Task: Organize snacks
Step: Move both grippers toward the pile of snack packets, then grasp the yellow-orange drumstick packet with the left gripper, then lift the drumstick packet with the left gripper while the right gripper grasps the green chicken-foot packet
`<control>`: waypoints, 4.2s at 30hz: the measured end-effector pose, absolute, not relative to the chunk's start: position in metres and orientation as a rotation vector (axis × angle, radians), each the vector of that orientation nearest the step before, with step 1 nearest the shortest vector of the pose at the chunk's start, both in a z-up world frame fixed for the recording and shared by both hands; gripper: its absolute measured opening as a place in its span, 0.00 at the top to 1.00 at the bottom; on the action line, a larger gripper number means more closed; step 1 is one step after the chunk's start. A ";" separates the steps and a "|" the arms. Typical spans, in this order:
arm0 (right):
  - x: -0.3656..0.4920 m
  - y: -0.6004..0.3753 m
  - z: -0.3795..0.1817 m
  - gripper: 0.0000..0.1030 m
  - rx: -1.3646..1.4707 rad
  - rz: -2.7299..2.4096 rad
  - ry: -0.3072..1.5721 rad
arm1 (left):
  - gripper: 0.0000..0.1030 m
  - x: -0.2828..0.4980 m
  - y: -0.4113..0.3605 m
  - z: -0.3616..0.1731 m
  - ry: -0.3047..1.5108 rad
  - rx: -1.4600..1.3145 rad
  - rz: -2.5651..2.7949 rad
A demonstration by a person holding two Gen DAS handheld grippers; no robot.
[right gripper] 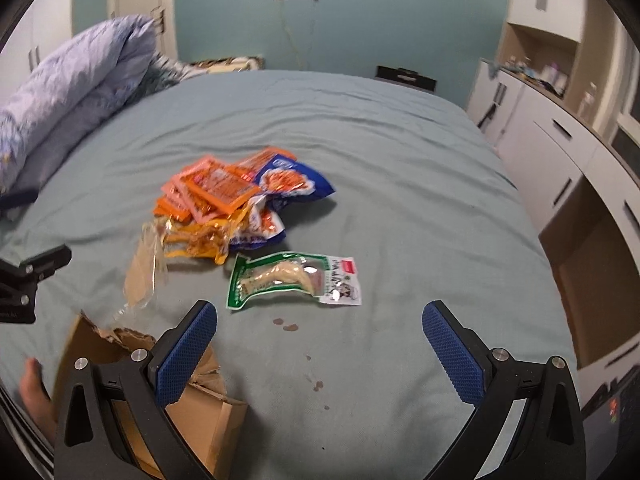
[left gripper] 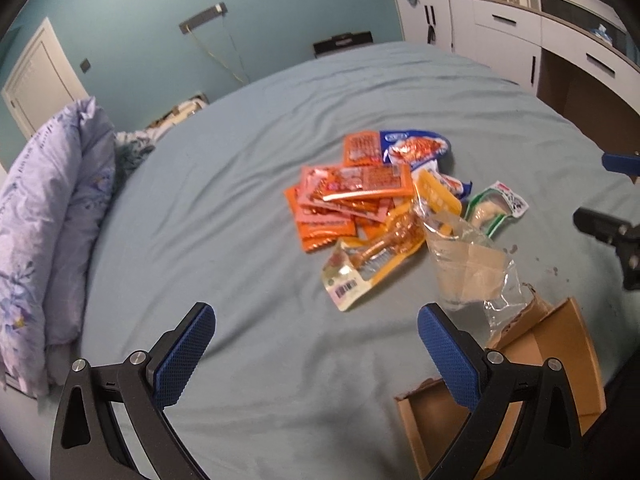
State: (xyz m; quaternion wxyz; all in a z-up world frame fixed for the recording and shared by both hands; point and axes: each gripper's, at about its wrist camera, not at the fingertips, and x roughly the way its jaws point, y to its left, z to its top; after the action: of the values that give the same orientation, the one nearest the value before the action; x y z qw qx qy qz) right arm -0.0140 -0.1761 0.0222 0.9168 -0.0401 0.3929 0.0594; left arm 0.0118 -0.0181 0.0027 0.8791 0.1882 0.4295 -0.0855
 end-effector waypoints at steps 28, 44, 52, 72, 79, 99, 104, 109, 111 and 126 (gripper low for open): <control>0.007 -0.168 0.011 0.00 -0.102 0.143 0.850 | 0.00 0.024 -0.006 -0.006 1.016 0.288 -0.194; 0.045 -0.193 -0.008 0.00 -0.075 0.029 0.998 | 0.00 0.046 0.012 -0.022 1.146 0.183 -0.193; 0.059 -0.213 -0.019 0.00 0.039 0.034 1.063 | 0.00 0.081 -0.004 -0.045 1.179 0.259 -0.242; 0.073 -0.234 -0.042 0.00 0.148 0.036 1.168 | 0.08 0.137 -0.073 -0.129 1.252 0.467 -0.447; 0.090 -0.220 -0.049 0.00 0.081 0.051 1.177 | 0.67 0.145 -0.074 -0.116 1.221 0.407 -0.489; 0.086 -0.213 -0.044 0.00 0.036 0.075 1.126 | 1.00 0.067 0.003 0.046 1.014 0.067 -0.489; 0.089 -0.211 -0.060 0.00 0.094 0.154 1.226 | 1.00 0.041 0.011 0.055 0.987 0.076 -0.509; 0.100 -0.228 -0.076 0.00 0.392 0.256 1.311 | 0.75 0.072 -0.003 0.003 1.092 0.127 -0.445; 0.110 -0.234 -0.081 0.00 0.478 0.268 1.302 | 0.59 0.079 -0.003 -0.014 1.114 0.160 -0.409; 0.158 -0.264 -0.130 0.87 0.840 0.319 1.233 | 0.34 0.098 -0.062 -0.085 1.222 0.326 -0.570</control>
State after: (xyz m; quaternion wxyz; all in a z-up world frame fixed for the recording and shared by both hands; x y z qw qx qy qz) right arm 0.1583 -0.2639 -0.1302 0.7229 0.3806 0.5584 0.1444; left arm 0.0980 -0.0618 -0.0849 0.7691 0.1501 0.5631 -0.2625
